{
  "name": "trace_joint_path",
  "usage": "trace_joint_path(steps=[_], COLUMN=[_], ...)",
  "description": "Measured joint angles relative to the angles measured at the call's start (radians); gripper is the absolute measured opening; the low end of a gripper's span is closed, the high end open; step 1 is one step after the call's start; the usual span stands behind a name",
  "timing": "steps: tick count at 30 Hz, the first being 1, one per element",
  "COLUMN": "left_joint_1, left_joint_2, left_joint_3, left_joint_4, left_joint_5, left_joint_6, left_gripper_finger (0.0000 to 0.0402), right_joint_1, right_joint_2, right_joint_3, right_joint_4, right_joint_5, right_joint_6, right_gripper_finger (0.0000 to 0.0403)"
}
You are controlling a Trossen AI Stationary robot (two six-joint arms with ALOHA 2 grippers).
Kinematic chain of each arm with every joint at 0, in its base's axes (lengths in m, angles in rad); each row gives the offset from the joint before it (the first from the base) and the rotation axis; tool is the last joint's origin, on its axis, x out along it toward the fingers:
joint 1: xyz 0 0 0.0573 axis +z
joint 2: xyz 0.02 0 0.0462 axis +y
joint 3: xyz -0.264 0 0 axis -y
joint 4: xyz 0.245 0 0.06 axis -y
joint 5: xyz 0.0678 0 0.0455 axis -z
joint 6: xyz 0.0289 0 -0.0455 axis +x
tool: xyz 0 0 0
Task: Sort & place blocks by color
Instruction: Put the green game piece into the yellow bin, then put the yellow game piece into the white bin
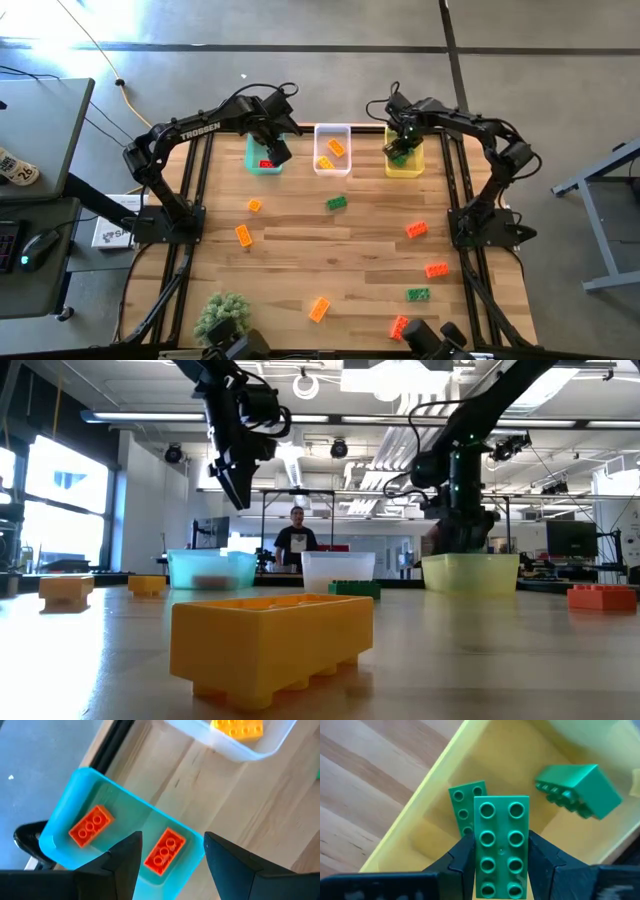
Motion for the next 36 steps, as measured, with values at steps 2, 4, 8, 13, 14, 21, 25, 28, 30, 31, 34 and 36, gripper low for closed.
trace_joint_path(steps=[2,4,8,13,14,21,25,28,30,31,34,36], left_joint_1=[0.000,0.000,0.000,0.000,0.000,-0.001,-0.001,-0.003,-0.008,-0.013,-0.034,-0.053], left_joint_2=[0.000,0.000,0.000,0.000,0.000,0.000,0.000,0.000,0.000,0.000,0.000,0.000], left_joint_3=[0.000,0.000,0.000,0.000,0.000,0.000,0.000,0.000,0.000,0.000,0.000,0.000], left_joint_4=[0.021,0.028,0.029,0.029,0.029,0.020,-0.005,-0.039,-0.068,-0.081,-0.124,-0.142], left_joint_5=[0.000,0.000,0.000,0.000,0.000,0.001,0.001,0.002,0.001,0.001,0.001,0.001], left_joint_6=[-0.001,-0.006,-0.011,-0.013,-0.021,-0.102,-0.227,-0.350,-0.401,-0.423,-0.474,-0.495], left_gripper_finger=[0.0200,0.0200,0.0200,0.0200,0.0200,0.0200,0.0200,0.0200,0.0200,0.0200,0.0200,0.0200], right_joint_1=[0.000,0.000,-0.001,0.000,0.000,0.002,0.002,0.003,0.008,0.012,0.023,0.031], right_joint_2=[0.009,0.012,0.013,0.013,0.013,0.004,-0.010,-0.014,-0.015,-0.015,-0.015,-0.015], right_joint_3=[0.000,0.000,0.000,0.000,0.000,0.008,0.061,0.112,0.144,0.158,0.196,0.217], right_joint_4=[-0.004,-0.003,0.016,0.011,0.008,-0.003,-0.014,-0.021,-0.040,-0.050,-0.072,-0.081], right_joint_5=[0.000,0.004,0.038,0.024,0.019,-0.002,-0.015,-0.017,-0.024,-0.023,-0.022,-0.016], right_joint_6=[0.008,0.008,0.009,0.016,0.016,0.069,0.057,0.073,0.071,0.063,0.044,0.043], right_gripper_finger=[0.0109,0.0109,0.0129,0.0228,0.0240,0.0258,0.0259,0.0259,0.0260,0.0260,0.0260,0.0260])
